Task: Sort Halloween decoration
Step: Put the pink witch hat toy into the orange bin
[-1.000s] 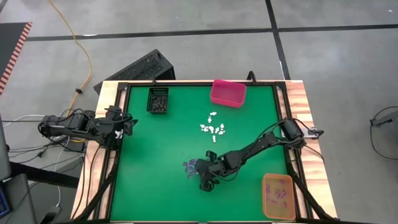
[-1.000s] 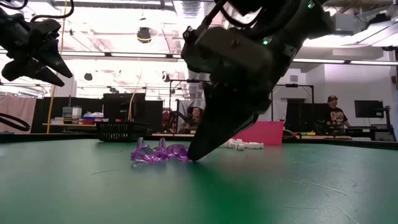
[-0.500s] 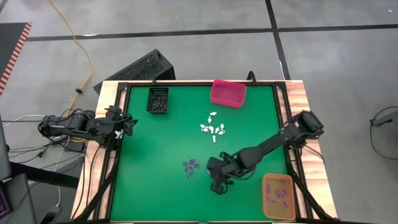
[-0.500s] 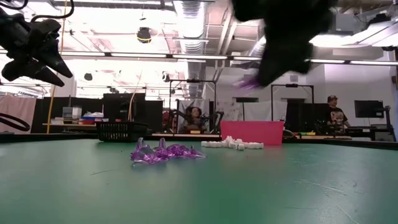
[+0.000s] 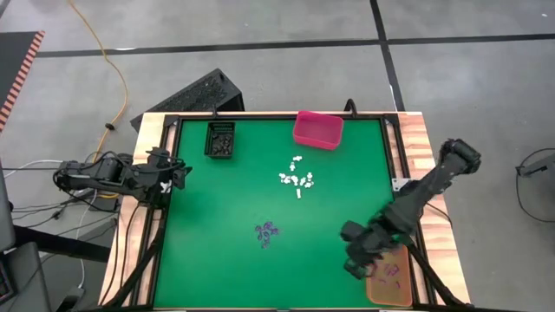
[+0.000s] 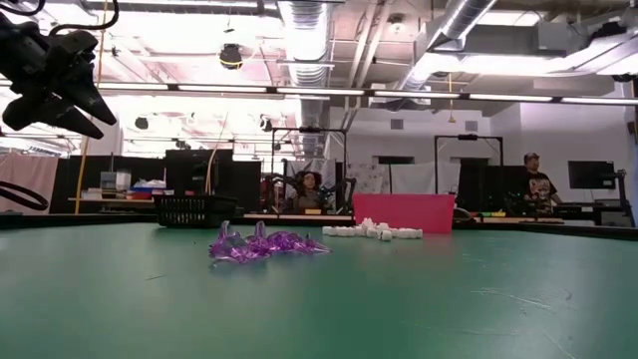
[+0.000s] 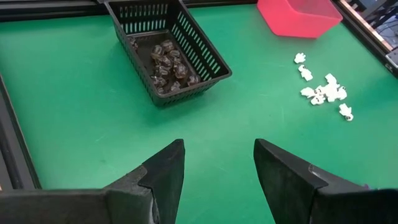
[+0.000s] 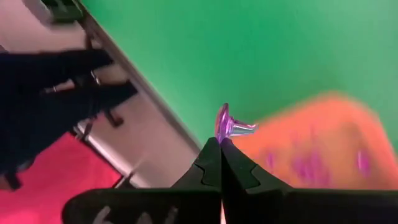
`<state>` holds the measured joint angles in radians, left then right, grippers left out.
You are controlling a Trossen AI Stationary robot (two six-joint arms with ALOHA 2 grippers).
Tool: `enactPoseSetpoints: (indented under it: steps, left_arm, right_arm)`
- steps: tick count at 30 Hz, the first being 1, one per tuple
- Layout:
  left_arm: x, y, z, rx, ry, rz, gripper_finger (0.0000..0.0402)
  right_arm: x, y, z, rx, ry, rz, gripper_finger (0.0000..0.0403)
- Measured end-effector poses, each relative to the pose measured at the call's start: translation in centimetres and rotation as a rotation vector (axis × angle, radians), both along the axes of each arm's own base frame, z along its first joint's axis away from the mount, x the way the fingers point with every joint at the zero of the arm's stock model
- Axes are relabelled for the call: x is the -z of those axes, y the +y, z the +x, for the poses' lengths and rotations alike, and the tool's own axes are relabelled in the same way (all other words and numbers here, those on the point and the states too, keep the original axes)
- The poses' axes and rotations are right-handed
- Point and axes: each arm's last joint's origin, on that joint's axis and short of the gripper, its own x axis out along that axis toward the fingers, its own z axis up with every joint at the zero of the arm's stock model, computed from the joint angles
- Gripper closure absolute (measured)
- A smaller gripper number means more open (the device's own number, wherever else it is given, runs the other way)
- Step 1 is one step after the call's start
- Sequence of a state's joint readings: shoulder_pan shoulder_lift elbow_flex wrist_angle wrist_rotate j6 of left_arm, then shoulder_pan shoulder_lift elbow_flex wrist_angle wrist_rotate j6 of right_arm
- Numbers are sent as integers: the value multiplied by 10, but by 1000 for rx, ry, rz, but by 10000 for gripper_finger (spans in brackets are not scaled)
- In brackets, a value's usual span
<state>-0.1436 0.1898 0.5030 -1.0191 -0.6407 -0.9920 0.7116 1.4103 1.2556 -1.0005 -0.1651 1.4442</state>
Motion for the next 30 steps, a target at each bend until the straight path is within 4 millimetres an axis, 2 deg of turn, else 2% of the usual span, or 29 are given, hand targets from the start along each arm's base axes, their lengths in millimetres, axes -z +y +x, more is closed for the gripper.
enactPoseSetpoints:
  steps: [5, 10, 15, 20, 25, 30]
  left_arm:
    - [0, 0, 0, -2, -1, 0, 219]
    - [0, 0, 0, -16, -8, 0, 219]
    - [0, 1, 0, -33, -15, 1, 219]
    - [0, 1, 0, -36, -17, -1, 219]
    - [0, 1, 0, -43, -24, -10, 219]
    - [0, 1, 0, -43, -24, -12, 219]
  right_arm:
    - [-6, 15, -40, 37, 216, 49, 387]
    - [-1, 31, -61, 52, 307, 12, 381]
    - [14, 47, -65, 35, 354, -48, 353]
    - [31, 58, -61, 9, 378, -105, 341]
    - [39, 59, -54, -6, 387, -134, 318]
    - [37, 57, -48, -55, 330, -118, 287]
